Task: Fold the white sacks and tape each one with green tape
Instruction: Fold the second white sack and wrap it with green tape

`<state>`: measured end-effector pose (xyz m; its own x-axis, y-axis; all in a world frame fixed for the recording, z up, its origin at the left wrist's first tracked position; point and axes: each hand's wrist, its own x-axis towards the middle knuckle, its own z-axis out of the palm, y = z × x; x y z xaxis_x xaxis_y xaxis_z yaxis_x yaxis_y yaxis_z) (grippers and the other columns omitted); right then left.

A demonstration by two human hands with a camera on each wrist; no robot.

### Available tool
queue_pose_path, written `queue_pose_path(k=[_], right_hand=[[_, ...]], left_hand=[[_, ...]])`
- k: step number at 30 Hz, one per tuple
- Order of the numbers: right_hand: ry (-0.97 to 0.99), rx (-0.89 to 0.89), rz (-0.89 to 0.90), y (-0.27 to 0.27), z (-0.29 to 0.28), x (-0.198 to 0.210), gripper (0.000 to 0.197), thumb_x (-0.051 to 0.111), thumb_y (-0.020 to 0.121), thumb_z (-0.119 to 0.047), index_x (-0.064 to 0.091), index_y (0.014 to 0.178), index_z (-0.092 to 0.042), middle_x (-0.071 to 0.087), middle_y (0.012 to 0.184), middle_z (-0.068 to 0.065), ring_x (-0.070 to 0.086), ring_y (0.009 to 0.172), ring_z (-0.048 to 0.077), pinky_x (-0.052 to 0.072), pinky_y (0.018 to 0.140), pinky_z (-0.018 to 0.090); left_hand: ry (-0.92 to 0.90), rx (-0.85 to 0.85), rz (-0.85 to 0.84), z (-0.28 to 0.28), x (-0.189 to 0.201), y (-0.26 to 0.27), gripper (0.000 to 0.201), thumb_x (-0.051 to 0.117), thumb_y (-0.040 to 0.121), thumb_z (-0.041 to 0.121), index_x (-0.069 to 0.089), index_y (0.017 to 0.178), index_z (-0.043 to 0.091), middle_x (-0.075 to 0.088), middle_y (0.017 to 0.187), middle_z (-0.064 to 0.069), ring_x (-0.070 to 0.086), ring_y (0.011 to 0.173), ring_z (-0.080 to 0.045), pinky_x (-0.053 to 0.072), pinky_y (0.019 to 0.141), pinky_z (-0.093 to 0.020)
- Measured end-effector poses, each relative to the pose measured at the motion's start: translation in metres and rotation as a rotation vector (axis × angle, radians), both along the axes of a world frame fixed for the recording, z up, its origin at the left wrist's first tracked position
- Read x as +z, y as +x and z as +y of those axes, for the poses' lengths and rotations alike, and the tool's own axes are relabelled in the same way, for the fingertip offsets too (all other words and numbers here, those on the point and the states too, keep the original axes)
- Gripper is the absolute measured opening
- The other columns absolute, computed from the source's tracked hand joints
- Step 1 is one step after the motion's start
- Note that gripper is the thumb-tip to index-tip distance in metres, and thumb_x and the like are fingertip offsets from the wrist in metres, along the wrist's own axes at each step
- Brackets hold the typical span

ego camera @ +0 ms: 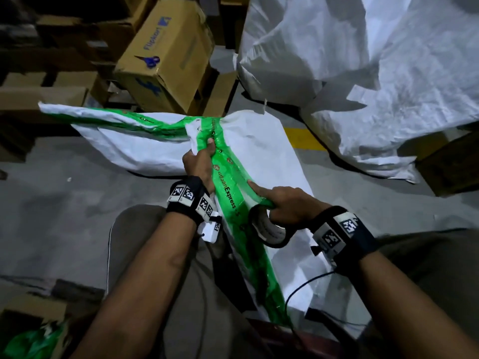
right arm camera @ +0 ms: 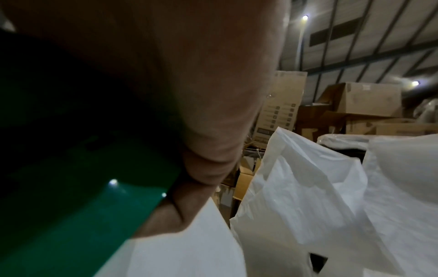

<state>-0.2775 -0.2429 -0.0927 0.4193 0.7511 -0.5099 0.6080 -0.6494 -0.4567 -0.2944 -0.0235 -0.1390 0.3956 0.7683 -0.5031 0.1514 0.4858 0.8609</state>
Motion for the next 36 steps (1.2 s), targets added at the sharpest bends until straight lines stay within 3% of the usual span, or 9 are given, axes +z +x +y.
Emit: queue_pose_path(k=[4, 7, 10, 14, 19, 26, 30, 34, 36], right_hand=[[0.063, -0.048, -0.090, -0.006, -0.014, 0.016, 0.094, 0.028, 0.067, -0.044, -0.003, 0.155, -0.051, 0.057, 0.104, 0.014, 0.058, 0.098, 0.042, 0.041, 0.080, 0.038], [0.070, -0.055, -0.118, -0.012, -0.022, 0.026, 0.093, 0.018, 0.063, -0.050, 0.004, 0.156, -0.050, 0.056, 0.106, 0.013, 0.057, 0.101, 0.039, 0.034, 0.075, 0.036], [0.062, -0.075, -0.211, -0.015, -0.024, 0.036, 0.094, 0.011, 0.063, -0.060, 0.007, 0.156, -0.050, 0.055, 0.111, 0.012, 0.057, 0.101, 0.041, 0.038, 0.076, 0.041], [0.028, -0.147, -0.317, -0.009, -0.030, 0.052, 0.073, 0.037, 0.085, -0.056, 0.011, 0.153, -0.054, 0.052, 0.117, 0.009, 0.057, 0.105, 0.041, 0.043, 0.083, 0.044], [0.120, -0.203, -0.268, 0.006, -0.043, 0.091, 0.083, 0.029, 0.065, -0.050, 0.029, 0.147, -0.059, 0.057, 0.114, 0.009, 0.056, 0.110, 0.037, 0.045, 0.088, 0.043], [0.142, -0.180, -0.335, 0.015, -0.052, 0.125, 0.079, 0.035, 0.066, -0.042, 0.040, 0.143, -0.059, 0.061, 0.122, 0.009, 0.056, 0.112, 0.032, 0.036, 0.076, 0.036], [0.036, -0.107, -0.324, -0.002, -0.061, 0.096, 0.084, 0.016, 0.064, -0.059, 0.018, 0.147, -0.064, 0.059, 0.116, 0.008, 0.059, 0.109, 0.036, 0.047, 0.086, 0.042], [-0.118, -0.107, -0.208, -0.020, -0.054, 0.024, 0.079, 0.046, 0.089, -0.055, -0.008, 0.147, -0.065, 0.058, 0.117, 0.013, 0.059, 0.109, 0.039, 0.046, 0.088, 0.043], [-0.123, -0.099, -0.135, -0.022, -0.043, -0.003, 0.084, 0.045, 0.086, -0.052, -0.012, 0.147, -0.064, 0.059, 0.112, 0.015, 0.060, 0.108, 0.039, 0.045, 0.085, 0.042]], left_hand=[[-0.004, 0.002, 0.008, 0.000, 0.005, -0.002, 0.020, 0.082, 0.077, 0.021, 0.075, 0.087, 0.005, 0.077, 0.091, -0.015, 0.072, 0.073, -0.026, 0.061, 0.074, -0.049], [0.019, -0.022, 0.036, 0.001, 0.009, 0.004, 0.045, 0.088, 0.051, 0.033, 0.076, 0.083, 0.005, 0.077, 0.086, -0.014, 0.075, 0.082, -0.032, 0.060, 0.073, -0.060], [0.008, -0.126, 0.012, 0.003, 0.015, 0.013, 0.063, 0.095, 0.045, 0.034, 0.075, 0.097, 0.004, 0.077, 0.091, -0.013, 0.076, 0.084, -0.030, 0.061, 0.074, -0.058], [0.144, -0.125, 0.054, 0.013, 0.009, 0.024, 0.060, 0.092, 0.039, 0.043, 0.077, 0.088, 0.011, 0.078, 0.084, -0.003, 0.076, 0.077, -0.021, 0.063, 0.075, -0.048], [0.268, -0.064, 0.109, 0.003, 0.015, 0.023, 0.049, 0.080, 0.042, 0.052, 0.074, 0.075, 0.016, 0.075, 0.075, 0.004, 0.072, 0.073, -0.020, 0.062, 0.072, -0.044], [0.263, -0.072, 0.029, -0.008, 0.018, 0.019, 0.044, 0.084, 0.049, 0.046, 0.074, 0.080, 0.017, 0.076, 0.081, 0.001, 0.074, 0.079, -0.022, 0.062, 0.075, -0.046], [0.048, -0.077, -0.097, -0.008, 0.021, 0.016, 0.045, 0.092, 0.055, 0.028, 0.076, 0.094, 0.009, 0.078, 0.091, -0.009, 0.075, 0.087, -0.030, 0.060, 0.080, -0.058], [-0.174, -0.098, -0.162, -0.014, 0.028, 0.012, 0.048, 0.090, 0.064, 0.009, 0.073, 0.108, 0.000, 0.076, 0.098, -0.019, 0.074, 0.093, -0.037, 0.057, 0.081, -0.062], [-0.191, -0.084, -0.149, -0.013, 0.027, 0.009, 0.048, 0.089, 0.065, 0.007, 0.072, 0.109, -0.001, 0.076, 0.097, -0.020, 0.073, 0.093, -0.037, 0.057, 0.081, -0.063]])
